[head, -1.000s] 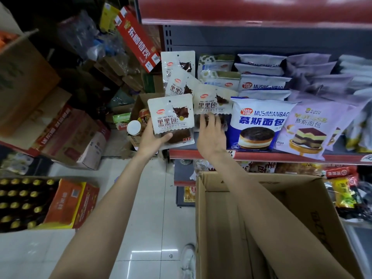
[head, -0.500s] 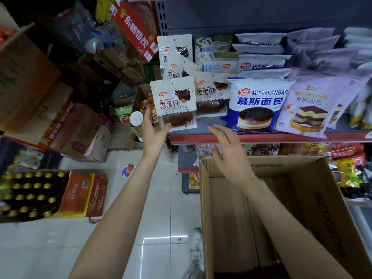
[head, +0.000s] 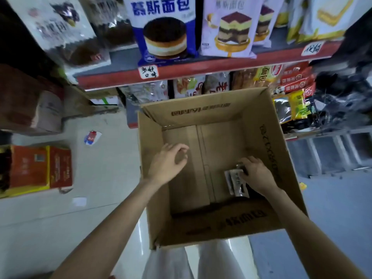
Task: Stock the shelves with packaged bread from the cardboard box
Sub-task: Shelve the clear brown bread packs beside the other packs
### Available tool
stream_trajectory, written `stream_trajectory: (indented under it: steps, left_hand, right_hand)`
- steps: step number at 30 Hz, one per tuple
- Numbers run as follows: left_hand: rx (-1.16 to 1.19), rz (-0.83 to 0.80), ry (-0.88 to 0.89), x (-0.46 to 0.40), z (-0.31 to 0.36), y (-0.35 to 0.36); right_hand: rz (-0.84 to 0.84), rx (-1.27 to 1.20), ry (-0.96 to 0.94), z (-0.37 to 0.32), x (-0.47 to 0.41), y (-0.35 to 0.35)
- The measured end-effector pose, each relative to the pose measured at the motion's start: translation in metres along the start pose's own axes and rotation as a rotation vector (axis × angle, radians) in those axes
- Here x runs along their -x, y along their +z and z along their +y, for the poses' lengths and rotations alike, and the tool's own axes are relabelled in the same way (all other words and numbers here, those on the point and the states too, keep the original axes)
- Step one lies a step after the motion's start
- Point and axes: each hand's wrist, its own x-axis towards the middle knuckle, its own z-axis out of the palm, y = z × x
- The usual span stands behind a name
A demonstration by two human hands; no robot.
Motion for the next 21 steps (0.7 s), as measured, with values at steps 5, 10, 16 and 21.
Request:
stream_trajectory:
  steps: [5,10,16,21]
  left_hand:
    - [0.093,-0.314,-0.212,-0.024,0.014,0.098]
    - [0.041,-0.410,-0.146,-0.061,0.031,0.192]
    - [-0.039,-0.624,-0.022,-0.091,0.039,0.265]
    - [-0.217,-0.577,0.054,-0.088,0.023,0.270]
  right_hand:
    - [-0.159,0.109,0.350,0.044,-0.014,0.028]
    - [-0.178,0.064,0.481,0.070,-0.029,0.068]
    - [-0.155,0.148,0.445,0.094,-0.047,0.089]
    - [-0.010,0.189,0.354,0.087,-0.047,0.086]
